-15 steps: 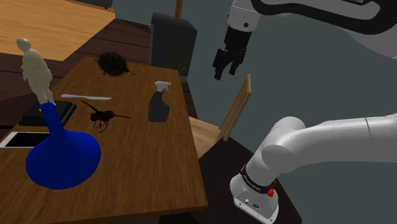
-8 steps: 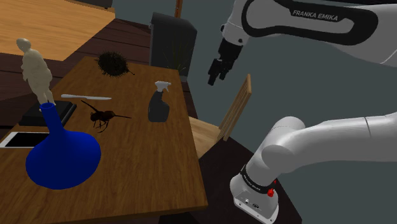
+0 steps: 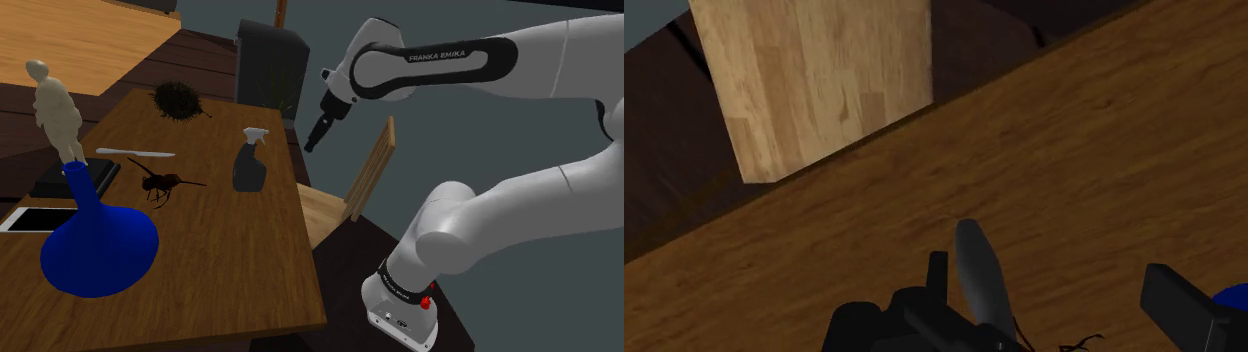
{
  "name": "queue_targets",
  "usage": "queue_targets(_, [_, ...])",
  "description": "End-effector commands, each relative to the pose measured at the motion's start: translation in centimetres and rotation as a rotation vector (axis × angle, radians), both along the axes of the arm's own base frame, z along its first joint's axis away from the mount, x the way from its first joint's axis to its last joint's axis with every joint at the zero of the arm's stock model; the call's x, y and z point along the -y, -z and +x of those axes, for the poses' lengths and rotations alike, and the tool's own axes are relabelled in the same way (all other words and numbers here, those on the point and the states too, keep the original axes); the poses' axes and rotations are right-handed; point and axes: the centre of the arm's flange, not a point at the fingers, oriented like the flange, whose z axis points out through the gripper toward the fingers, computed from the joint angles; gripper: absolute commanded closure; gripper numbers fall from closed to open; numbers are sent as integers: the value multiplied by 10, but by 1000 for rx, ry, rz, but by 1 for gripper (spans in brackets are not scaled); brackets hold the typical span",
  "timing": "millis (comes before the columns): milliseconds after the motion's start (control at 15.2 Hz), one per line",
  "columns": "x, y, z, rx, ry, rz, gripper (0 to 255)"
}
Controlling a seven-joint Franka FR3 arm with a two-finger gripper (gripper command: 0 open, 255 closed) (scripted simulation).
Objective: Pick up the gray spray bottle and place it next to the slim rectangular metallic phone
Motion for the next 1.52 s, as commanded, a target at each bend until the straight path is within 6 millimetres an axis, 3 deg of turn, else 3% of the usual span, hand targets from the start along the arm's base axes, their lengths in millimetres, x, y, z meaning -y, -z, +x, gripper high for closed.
queue_targets(0, [4, 19, 13, 45, -74, 18, 0])
queue_targets(396, [4, 75, 63, 160, -285, 79, 0])
queue_targets(792, [-10, 124, 118, 275, -495, 139, 0])
queue_targets(1320, [-26, 159, 132, 277, -498, 140, 0])
queue_targets(1452, [-26, 159, 132, 277, -498, 140, 0])
